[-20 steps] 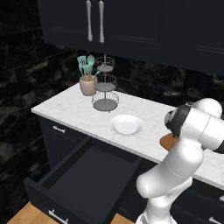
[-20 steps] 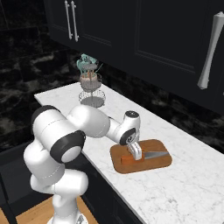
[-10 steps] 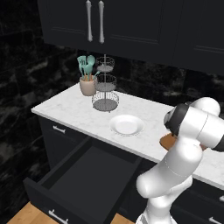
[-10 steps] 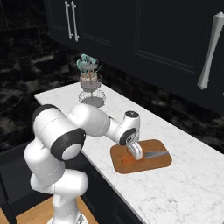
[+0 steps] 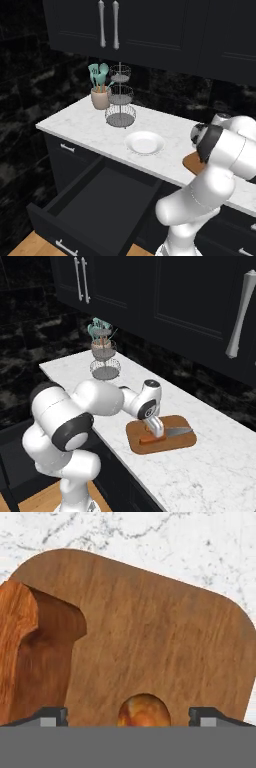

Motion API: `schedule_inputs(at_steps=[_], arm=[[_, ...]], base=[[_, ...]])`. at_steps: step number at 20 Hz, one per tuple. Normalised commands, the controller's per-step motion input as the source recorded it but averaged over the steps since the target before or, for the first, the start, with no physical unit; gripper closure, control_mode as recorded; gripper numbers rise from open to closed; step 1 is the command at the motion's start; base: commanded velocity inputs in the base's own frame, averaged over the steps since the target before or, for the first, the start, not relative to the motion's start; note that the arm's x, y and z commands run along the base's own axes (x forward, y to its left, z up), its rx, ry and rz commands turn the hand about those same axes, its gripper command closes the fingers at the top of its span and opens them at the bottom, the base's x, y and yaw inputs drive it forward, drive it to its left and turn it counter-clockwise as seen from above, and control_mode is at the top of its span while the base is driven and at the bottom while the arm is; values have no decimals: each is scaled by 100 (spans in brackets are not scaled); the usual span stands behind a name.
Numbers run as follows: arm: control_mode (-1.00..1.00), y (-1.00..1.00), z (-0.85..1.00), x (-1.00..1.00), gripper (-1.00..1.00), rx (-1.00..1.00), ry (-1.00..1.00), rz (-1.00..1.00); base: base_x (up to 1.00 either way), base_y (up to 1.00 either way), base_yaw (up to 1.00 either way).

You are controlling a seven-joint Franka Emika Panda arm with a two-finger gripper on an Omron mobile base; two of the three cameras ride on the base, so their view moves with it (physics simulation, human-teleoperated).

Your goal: Pick up the knife from the drawer and place it on the cutting board. Then place the meat from the plate to the cutting board.

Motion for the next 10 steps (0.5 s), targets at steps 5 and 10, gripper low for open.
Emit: schedule_inputs(at_steps=[5,10], arm=[[-100,61,57,-23,-100,-1,-1,0],[-100,74,38,-18,-100,0,0,2]], base=[[0,0,0],[0,0,0]])
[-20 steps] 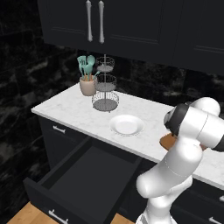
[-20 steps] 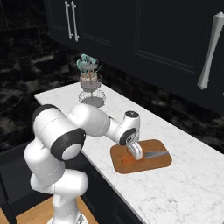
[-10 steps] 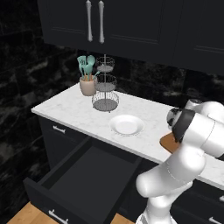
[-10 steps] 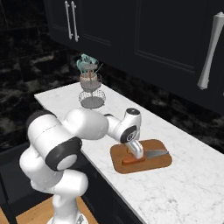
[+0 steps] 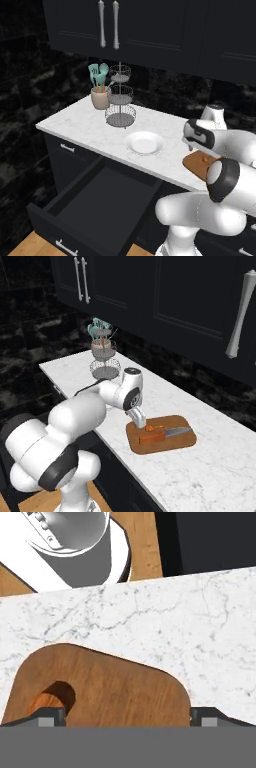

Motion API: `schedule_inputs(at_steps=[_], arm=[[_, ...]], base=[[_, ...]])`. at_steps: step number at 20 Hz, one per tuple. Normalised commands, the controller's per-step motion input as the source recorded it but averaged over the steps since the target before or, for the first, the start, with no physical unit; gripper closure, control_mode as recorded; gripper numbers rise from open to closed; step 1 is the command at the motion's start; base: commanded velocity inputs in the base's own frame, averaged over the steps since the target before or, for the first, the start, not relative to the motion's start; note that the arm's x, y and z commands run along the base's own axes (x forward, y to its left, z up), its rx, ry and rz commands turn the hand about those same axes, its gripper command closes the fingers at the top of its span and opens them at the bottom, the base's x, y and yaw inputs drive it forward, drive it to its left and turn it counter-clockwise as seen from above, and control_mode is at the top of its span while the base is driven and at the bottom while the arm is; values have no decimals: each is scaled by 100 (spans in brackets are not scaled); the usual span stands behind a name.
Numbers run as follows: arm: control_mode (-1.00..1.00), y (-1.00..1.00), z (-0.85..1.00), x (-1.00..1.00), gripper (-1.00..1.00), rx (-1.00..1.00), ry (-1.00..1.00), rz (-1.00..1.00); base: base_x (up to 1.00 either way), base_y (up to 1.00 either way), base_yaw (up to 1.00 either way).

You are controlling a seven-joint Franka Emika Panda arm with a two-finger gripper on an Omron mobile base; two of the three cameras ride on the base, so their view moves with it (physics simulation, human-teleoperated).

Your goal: Pick up the knife from the drawer and place it on the cutting board. Then place the meat from the plate to the cutting board.

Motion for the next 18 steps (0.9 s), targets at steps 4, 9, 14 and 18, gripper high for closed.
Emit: schedule_inputs(at_steps=[4,9,14,18], arm=[[-100,68,50,-54,-100,0,-3,5],[-100,60,56,-63,-100,-1,-5,9],[-100,39,65,-64,-100,-3,-13,11],[-100,19,69,-65,-100,0,-16,13]], base=[[0,0,0],[0,0,0],[0,0,0],[0,0,0]])
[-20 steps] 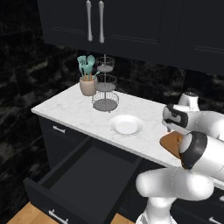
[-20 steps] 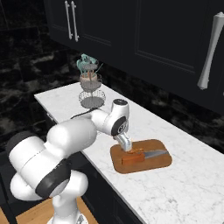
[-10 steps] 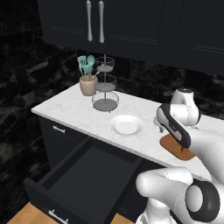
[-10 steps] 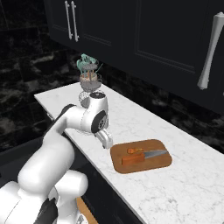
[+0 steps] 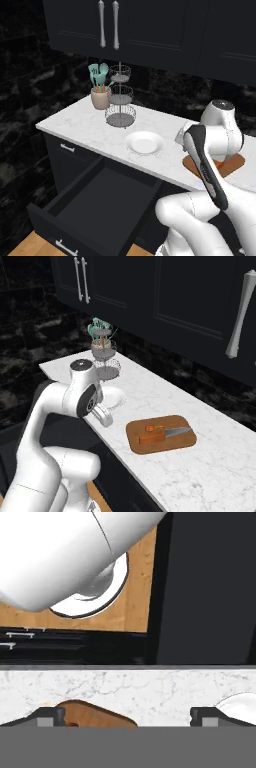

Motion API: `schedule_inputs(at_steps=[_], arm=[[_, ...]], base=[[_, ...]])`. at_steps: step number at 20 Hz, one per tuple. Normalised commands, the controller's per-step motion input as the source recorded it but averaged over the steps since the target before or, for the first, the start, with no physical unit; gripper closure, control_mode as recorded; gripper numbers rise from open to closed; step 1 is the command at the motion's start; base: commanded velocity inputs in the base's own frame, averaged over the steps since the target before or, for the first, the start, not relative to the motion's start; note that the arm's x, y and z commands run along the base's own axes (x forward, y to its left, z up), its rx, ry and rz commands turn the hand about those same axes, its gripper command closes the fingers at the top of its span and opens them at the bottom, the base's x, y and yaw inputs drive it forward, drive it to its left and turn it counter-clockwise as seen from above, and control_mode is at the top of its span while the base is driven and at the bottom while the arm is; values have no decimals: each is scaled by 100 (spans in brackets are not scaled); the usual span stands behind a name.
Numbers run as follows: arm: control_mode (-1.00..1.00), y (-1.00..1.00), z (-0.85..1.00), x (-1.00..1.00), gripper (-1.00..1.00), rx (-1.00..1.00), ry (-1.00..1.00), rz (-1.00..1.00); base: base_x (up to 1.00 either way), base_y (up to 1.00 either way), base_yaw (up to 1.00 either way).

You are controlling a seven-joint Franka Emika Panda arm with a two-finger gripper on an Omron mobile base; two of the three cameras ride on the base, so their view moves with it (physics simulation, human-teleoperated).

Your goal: Pick up the knife from the drawer and place it on the cutting board. Then place the meat from the plate to the cutting board.

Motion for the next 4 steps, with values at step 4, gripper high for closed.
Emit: schedule_inputs(at_steps=[4], arm=[[-100,1,75,-63,-100,0,-21,14]], base=[[0,0,0]])
